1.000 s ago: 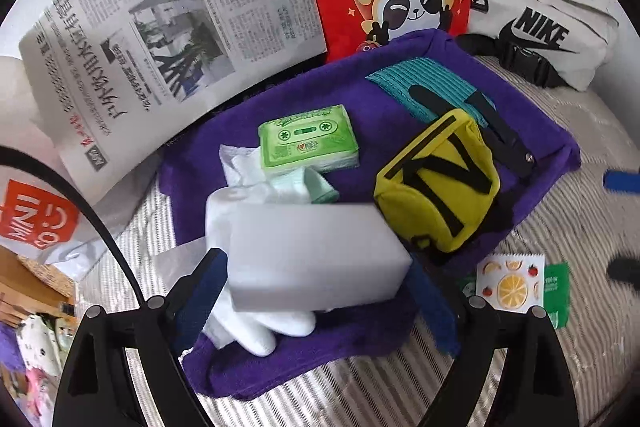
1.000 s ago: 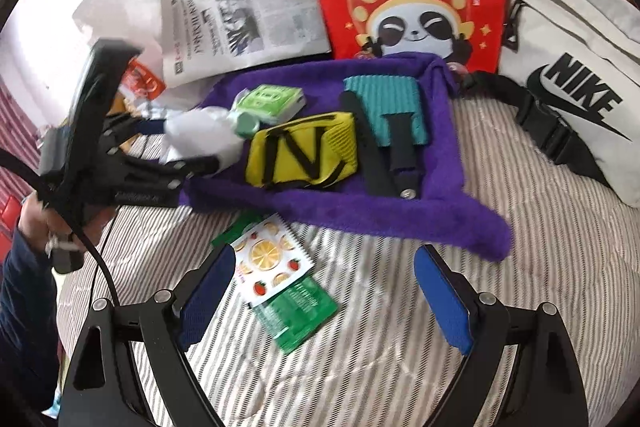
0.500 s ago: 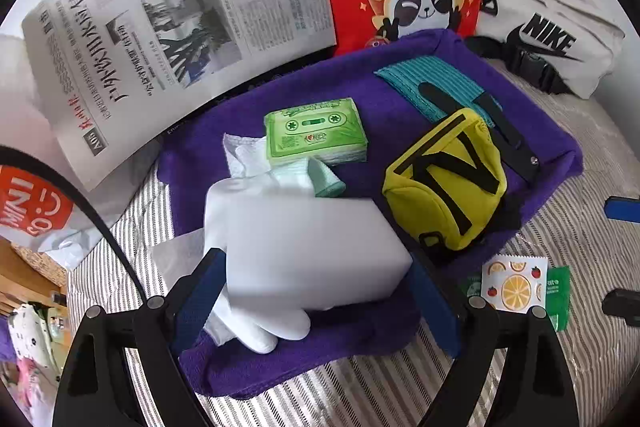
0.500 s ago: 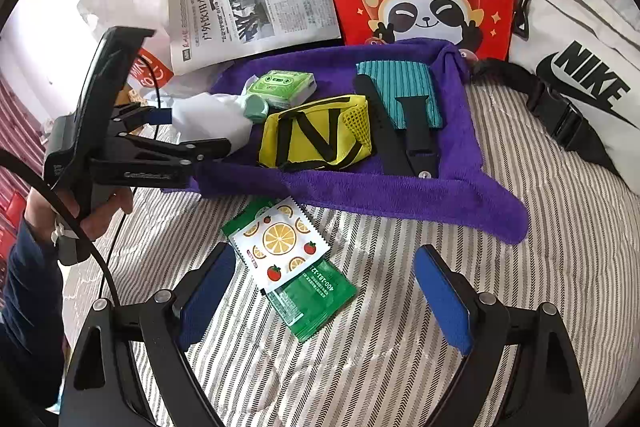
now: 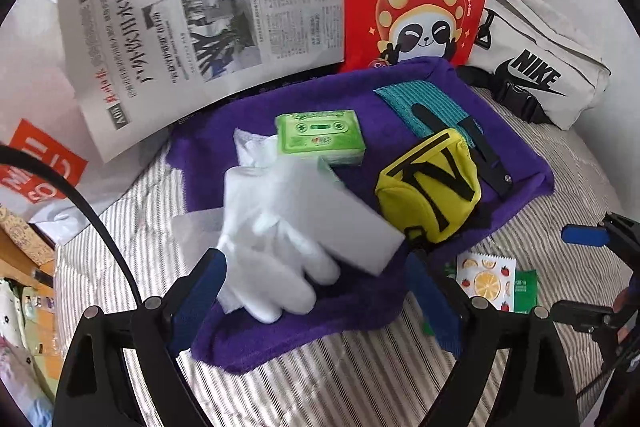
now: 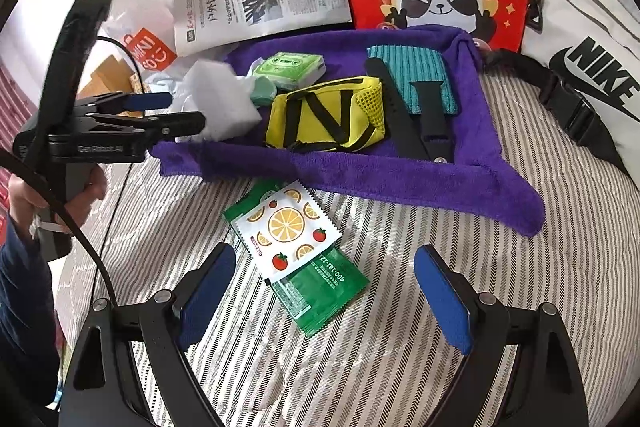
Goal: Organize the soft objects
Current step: 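Grasp the white snack packet with right while left withdraws from the towel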
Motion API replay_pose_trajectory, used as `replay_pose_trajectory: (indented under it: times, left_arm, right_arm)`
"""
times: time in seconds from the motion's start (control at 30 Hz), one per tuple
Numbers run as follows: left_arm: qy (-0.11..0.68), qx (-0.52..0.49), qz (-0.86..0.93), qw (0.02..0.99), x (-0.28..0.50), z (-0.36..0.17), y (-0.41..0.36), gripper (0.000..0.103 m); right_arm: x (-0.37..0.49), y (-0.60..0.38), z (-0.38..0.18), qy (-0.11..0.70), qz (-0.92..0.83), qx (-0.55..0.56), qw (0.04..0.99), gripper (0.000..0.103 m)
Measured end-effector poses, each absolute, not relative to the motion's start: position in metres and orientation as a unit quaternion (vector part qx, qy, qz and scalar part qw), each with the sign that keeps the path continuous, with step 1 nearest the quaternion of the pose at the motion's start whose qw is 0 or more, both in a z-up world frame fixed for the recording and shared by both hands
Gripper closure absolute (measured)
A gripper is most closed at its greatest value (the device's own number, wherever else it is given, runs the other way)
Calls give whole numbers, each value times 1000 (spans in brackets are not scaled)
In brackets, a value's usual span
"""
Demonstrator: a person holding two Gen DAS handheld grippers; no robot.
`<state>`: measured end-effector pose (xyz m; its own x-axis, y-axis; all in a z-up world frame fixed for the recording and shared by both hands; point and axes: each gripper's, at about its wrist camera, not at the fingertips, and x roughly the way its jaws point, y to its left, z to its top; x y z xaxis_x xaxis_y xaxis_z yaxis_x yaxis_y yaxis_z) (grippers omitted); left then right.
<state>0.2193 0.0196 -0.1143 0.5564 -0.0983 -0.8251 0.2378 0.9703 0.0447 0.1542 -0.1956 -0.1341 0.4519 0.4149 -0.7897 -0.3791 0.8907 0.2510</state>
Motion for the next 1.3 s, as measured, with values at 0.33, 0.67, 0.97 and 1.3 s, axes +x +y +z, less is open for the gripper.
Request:
replay_pose_trajectory:
  times: [0.33, 0.67, 0.97, 1.3]
  left_arm:
    - [455, 72, -65, 885, 178, -109, 52, 12]
    - [458, 49, -60, 886, 126, -122, 81, 12]
    - [472, 15, -58, 880, 111, -143, 96, 12]
    - [483, -19, -78, 872, 99, -154, 95, 12]
  right_arm:
    - [163, -166, -145, 483, 249, -14, 839, 13]
    - [179, -127, -169, 490, 234, -111, 832, 13]
    - [151, -117, -160, 449, 255, -170, 839, 67]
    - [144, -139, -148, 468, 237, -110, 844, 90]
